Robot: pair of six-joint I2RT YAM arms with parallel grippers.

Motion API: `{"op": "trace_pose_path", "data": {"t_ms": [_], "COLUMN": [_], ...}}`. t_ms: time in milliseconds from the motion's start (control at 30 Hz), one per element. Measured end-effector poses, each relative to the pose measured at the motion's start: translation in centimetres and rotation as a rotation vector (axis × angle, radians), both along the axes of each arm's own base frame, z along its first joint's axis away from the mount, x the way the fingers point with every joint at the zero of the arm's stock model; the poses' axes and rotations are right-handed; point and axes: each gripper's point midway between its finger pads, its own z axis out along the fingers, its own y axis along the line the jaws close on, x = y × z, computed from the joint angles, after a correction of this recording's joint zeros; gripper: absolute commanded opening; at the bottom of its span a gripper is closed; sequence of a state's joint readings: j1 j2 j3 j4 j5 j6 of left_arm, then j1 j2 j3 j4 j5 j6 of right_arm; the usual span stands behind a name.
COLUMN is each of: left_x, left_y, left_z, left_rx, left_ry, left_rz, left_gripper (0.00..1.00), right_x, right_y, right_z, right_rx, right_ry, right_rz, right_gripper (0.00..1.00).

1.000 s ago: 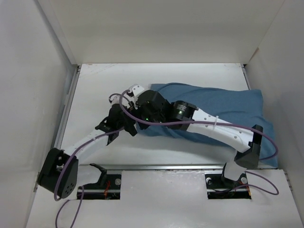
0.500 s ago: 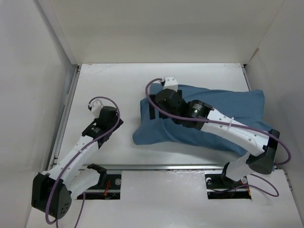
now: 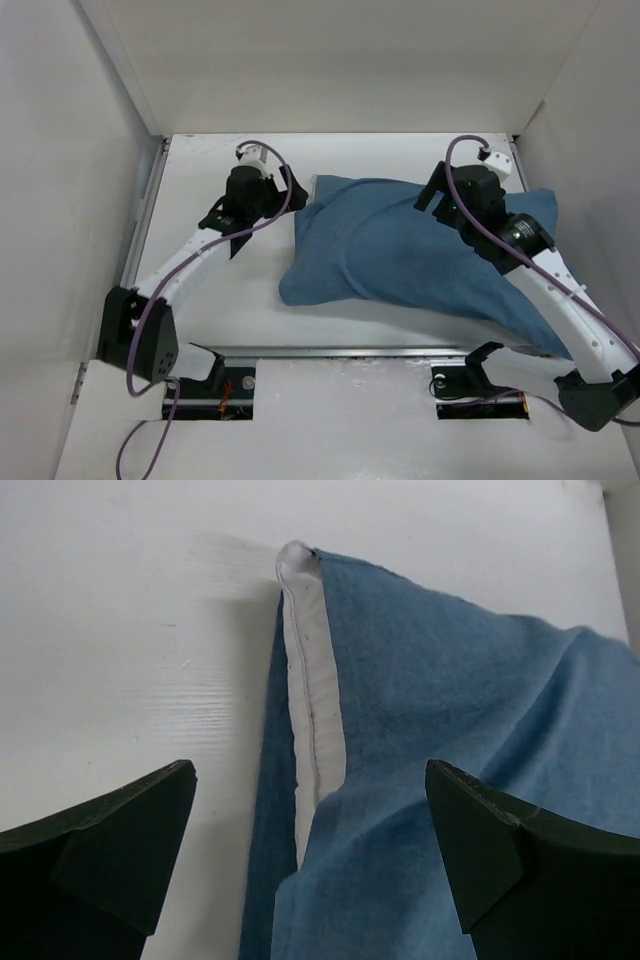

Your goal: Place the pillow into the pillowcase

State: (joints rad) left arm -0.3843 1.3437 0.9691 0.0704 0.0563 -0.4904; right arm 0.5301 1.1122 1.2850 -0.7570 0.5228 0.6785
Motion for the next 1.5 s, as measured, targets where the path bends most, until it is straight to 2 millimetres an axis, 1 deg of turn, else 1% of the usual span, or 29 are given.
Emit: {"op": "trace_pose_path", "data": {"t_ms": [100, 200, 267, 300, 333, 367, 400, 467, 567, 667, 733, 800, 833, 900, 933, 967, 1000, 1100, 1167, 1267, 1367, 1433, 1467, 1500], "left_x": [0.9, 0.8, 0.5, 0.3, 0.3, 0.3, 0.2, 0.1, -0.5, -0.5, -0.3, 0.1, 0.4, 1.0, 1.3, 1.5, 1.7, 1.5, 0.8, -0.9, -2.0, -2.6, -2.8, -3.0], "left_y": [-1.5, -2.5, -3.3, -3.8, -4.2, -4.6, -5.1, -6.1, -7.3, -7.8, -7.6, -7.1, -6.6, -5.6, -5.0, -4.4, -3.9, -3.1, -3.0, -3.9, -5.1, -5.6, -5.8, -5.9], "left_z": [-2.7, -5.0, -5.2, -5.1, -4.7, -4.3, -3.9, -3.0, -1.9, -1.1, -1.0, -1.2, -1.4, -1.5, -1.5, -1.5, -1.4, -1.4, -1.7, -2.3, -2.4, -2.6, -2.6, -2.7], "left_rx": [0.027, 0.034, 0.015, 0.003, -0.012, -0.028, -0.045, -0.080, -0.129, -0.152, -0.150, -0.138, -0.126, -0.100, -0.090, -0.079, -0.083, -0.102, -0.128, -0.172, -0.203, -0.221, -0.228, -0.235], "left_ry": [0.050, 0.100, 0.108, 0.103, 0.092, 0.082, 0.071, 0.043, 0.018, -0.005, -0.012, -0.005, 0.000, 0.009, 0.013, 0.013, 0.014, 0.006, -0.001, 0.011, 0.008, 0.006, 0.003, 0.004], "left_rz": [-0.082, -0.145, -0.195, -0.219, -0.242, -0.261, -0.283, -0.340, -0.412, -0.436, -0.423, -0.392, -0.369, -0.331, -0.317, -0.308, -0.296, -0.324, -0.368, -0.468, -0.553, -0.599, -0.617, -0.629], "left_gripper": [0.99, 0.98, 0.82, 0.68, 0.50, 0.25, 0.15, 0.00, 0.00, 0.00, 0.00, 0.00, 0.06, 0.50, 0.91, 0.97, 1.00, 1.00, 1.00, 1.00, 0.99, 0.92, 0.75, 0.64], "right_x": [-0.1, -0.1, -0.2, -0.2, -0.2, -0.3, -0.3, -0.3, -0.2, -0.2, -0.2, -0.2, -0.1, -0.1, -0.1, -0.2, -0.1, -0.1, -0.2, 0.0, 0.1, 0.2, 0.1, 0.1], "right_y": [-1.5, -2.5, -3.0, -3.1, -3.2, -3.3, -3.4, -3.7, -4.0, -4.4, -4.6, -4.8, -4.9, -5.0, -5.1, -5.1, -5.2, -5.3, -5.3, -5.3, -5.3, -5.3, -5.3, -5.3], "right_z": [0.7, 0.4, 0.0, -0.2, -0.4, -0.6, -0.7, -0.8, -0.8, -0.9, -0.9, -0.9, -0.8, -0.8, -0.8, -0.8, -0.8, -0.8, -0.8, -1.0, -1.4, -1.6, -1.6, -1.6], "right_rx": [0.008, -0.001, -0.011, -0.015, -0.018, -0.022, -0.024, -0.029, -0.035, -0.043, -0.048, -0.053, -0.056, -0.059, -0.060, -0.061, -0.063, -0.067, -0.070, -0.077, -0.086, -0.089, -0.090, -0.090], "right_ry": [-0.019, -0.012, 0.000, 0.005, 0.010, 0.015, 0.019, 0.022, 0.024, 0.024, 0.023, 0.022, 0.021, 0.020, 0.020, 0.020, 0.019, 0.018, 0.020, 0.027, 0.040, 0.045, 0.046, 0.046], "right_rz": [-0.041, -0.072, -0.086, -0.091, -0.094, -0.097, -0.099, -0.109, -0.121, -0.137, -0.145, -0.154, -0.159, -0.165, -0.167, -0.169, -0.171, -0.176, -0.178, -0.178, -0.178, -0.178, -0.178, -0.178], "right_gripper": [1.00, 1.00, 1.00, 1.00, 1.00, 1.00, 1.00, 1.00, 1.00, 1.00, 1.00, 1.00, 1.00, 1.00, 1.00, 1.00, 1.00, 1.00, 1.00, 1.00, 1.00, 1.00, 1.00, 1.00]}}
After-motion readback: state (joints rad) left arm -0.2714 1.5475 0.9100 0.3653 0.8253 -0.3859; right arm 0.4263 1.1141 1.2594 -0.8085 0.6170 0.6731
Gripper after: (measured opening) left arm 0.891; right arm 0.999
